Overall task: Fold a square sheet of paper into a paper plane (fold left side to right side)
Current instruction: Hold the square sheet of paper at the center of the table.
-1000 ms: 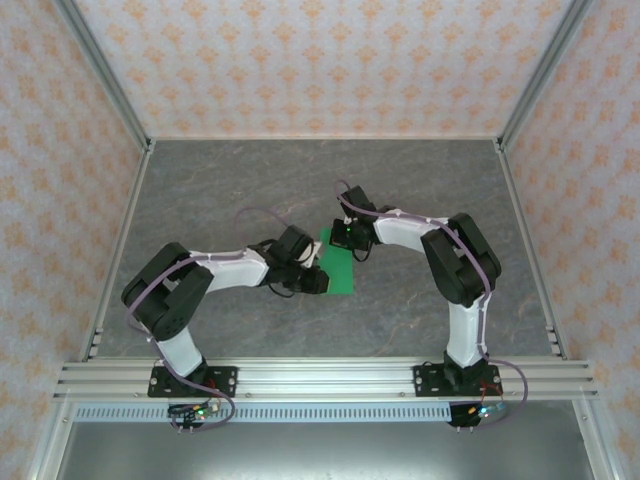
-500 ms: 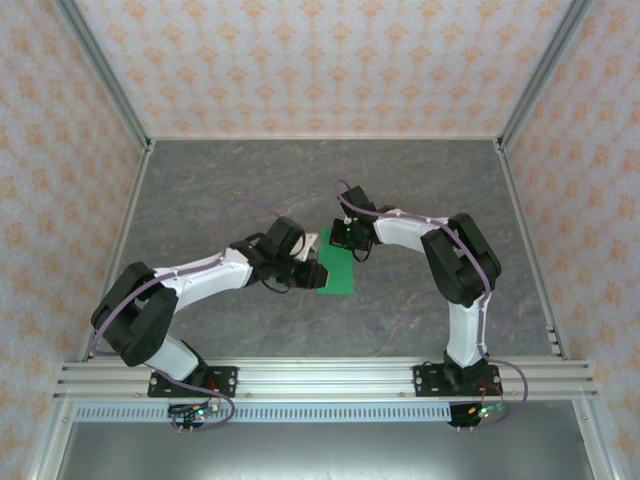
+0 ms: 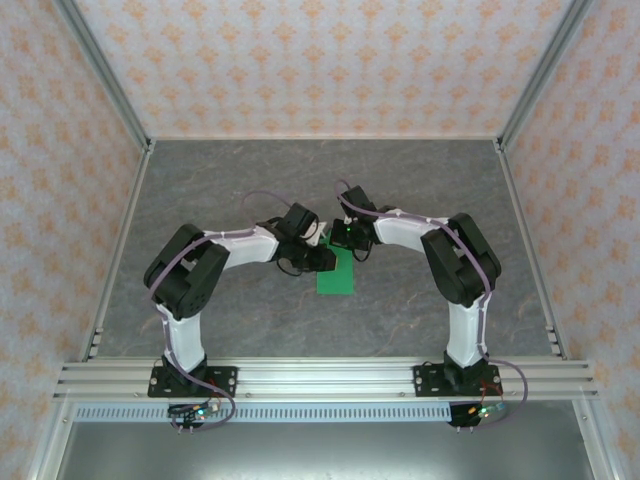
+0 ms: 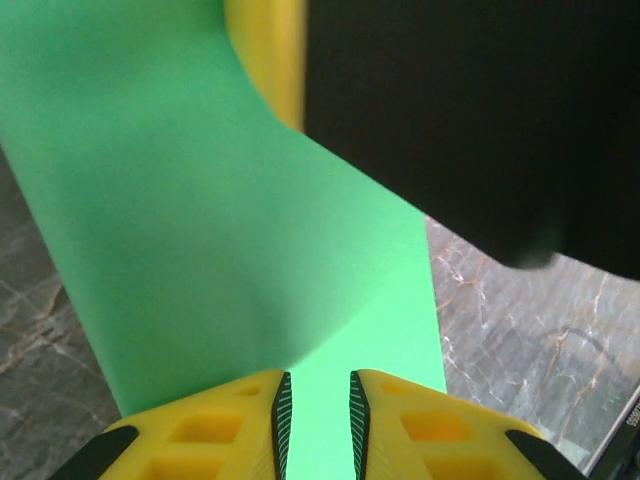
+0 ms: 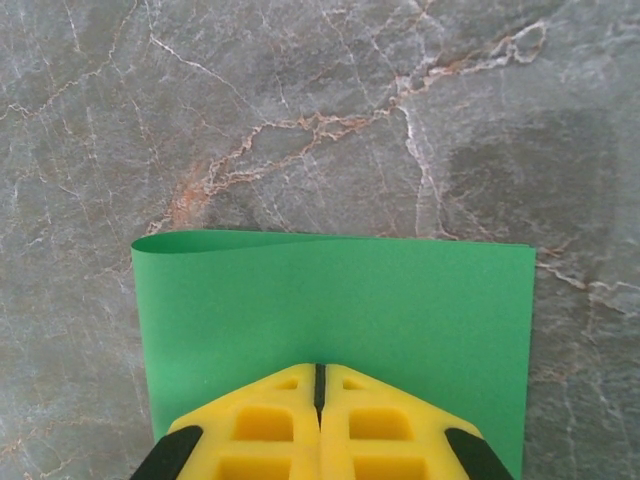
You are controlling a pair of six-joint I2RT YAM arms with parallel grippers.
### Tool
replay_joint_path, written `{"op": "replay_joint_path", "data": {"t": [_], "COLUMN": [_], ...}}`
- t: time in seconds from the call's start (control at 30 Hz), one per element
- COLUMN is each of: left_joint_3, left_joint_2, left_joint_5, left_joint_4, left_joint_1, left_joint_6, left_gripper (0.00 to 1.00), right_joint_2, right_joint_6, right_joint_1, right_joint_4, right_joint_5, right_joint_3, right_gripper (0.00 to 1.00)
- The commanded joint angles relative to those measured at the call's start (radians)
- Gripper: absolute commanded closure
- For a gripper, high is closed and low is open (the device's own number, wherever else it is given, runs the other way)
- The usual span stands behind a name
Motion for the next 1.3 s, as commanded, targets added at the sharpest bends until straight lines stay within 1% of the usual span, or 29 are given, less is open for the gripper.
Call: {"op": "replay_joint_path", "data": {"t": [0.0, 0.2, 0.33, 0.5, 0.6, 0.73, 0.87, 1.0, 1.27], "left_joint_3": [0.001, -0.056, -0.097, -0.108, -0.102, -0.095, -0.095, -0.086, -0.033], "left_joint_2": [-0.001, 0.005, -0.003, 0.001, 0.000, -0.007, -0.019, -0.028, -0.055], "left_joint_5": [-0.004, -0.013, -0.035, -0.044, -0.046, -0.050, -0.058, -0.059, -0.053], "left_joint_4": [0.032, 0.060, 0.088, 0.100, 0.095, 0.091, 0.084, 0.081, 0.050], "left_joint_1": [-0.009, -0.017, -0.021, -0.025, -0.025, -0.025, -0.026, -0.025, -0.025], "left_joint_6": [-0.003, -0.022, -0.040, -0.075, -0.075, -0.078, -0.078, -0.084, -0.099], "left_gripper": [0.74, 0.74, 0.74, 0.74, 0.74, 0.74, 0.74, 0.74, 0.73], "right_joint_2": [0.016, -0.061, -0.157, -0.288, -0.365, -0.434, -0.421, -0.371, -0.307], "right_joint_6": [-0.005, -0.022, -0.025, 0.007, 0.047, 0.130, 0.185, 0.208, 0.192], "right_joint_1": [-0.005, -0.008, -0.007, -0.002, 0.017, 0.053, 0.096, 0.103, 0.102], "right_joint_4": [-0.058, -0.096, -0.126, -0.131, -0.108, -0.020, 0.047, 0.079, 0.011], "right_joint_5": [0.035, 0.057, 0.094, 0.099, 0.081, 0.012, -0.012, -0.012, 0.038], "right_joint_3": [-0.010, 0.038, 0.025, -0.095, -0.209, -0.350, -0.414, -0.444, -0.474], "right_gripper": [0.95, 0.94, 0.93, 0.92, 0.94, 0.95, 0.96, 0.96, 0.96]}}
